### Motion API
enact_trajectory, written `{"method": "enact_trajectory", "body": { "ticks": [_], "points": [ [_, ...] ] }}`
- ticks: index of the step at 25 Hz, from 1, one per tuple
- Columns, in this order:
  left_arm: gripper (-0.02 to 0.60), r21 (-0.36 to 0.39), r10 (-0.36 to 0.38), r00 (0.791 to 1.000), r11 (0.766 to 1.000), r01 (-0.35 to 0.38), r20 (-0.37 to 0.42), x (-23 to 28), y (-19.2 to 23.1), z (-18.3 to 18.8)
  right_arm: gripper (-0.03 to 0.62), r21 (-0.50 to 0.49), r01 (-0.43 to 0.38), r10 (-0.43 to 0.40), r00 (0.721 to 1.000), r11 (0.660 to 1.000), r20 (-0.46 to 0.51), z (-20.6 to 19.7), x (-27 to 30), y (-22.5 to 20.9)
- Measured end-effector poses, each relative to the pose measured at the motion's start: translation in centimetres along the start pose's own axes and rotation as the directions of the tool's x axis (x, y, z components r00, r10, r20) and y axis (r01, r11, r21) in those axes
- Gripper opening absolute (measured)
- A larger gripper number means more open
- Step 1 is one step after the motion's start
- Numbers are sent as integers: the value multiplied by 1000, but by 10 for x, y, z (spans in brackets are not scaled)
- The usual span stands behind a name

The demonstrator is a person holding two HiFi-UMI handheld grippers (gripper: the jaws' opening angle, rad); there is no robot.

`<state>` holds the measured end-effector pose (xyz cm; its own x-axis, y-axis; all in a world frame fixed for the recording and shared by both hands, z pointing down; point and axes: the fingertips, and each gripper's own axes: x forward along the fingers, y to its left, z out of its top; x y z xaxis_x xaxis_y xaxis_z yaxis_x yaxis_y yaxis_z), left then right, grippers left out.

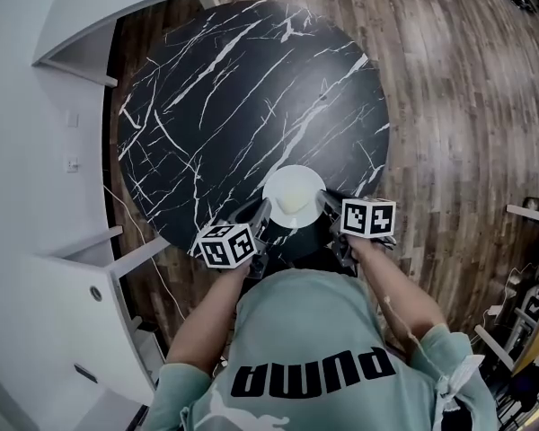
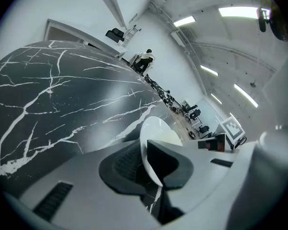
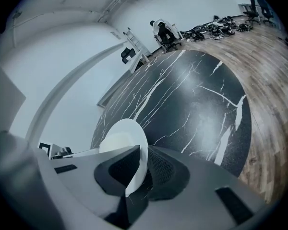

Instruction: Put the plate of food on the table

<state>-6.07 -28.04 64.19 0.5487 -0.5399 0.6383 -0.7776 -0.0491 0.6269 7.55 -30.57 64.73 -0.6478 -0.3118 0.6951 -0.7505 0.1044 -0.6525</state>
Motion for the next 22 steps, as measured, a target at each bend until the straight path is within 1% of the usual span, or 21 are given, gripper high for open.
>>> {"method": "enact_trajectory", "body": {
  "ticks": [4,9,13,22],
  "points": [
    [46,25,38,999,999,-37,-27,8,8,-4,49,-26,17,-17,1000,1000,-4,0,8,-5],
    [46,49,60,997,997,-58,-49,15,12,-8,49,-37,29,-30,1000,999,-8,-2,13,-12],
    [46,78,84,995,994,-80,-53,19,13,-9,49,-44,42,-42,999,998,2,-3,15,-16],
    [52,139,134,989,983,-124,-59,27,22,-11,49,-108,66,-66,998,992,10,-5,22,-19]
  ]
}}
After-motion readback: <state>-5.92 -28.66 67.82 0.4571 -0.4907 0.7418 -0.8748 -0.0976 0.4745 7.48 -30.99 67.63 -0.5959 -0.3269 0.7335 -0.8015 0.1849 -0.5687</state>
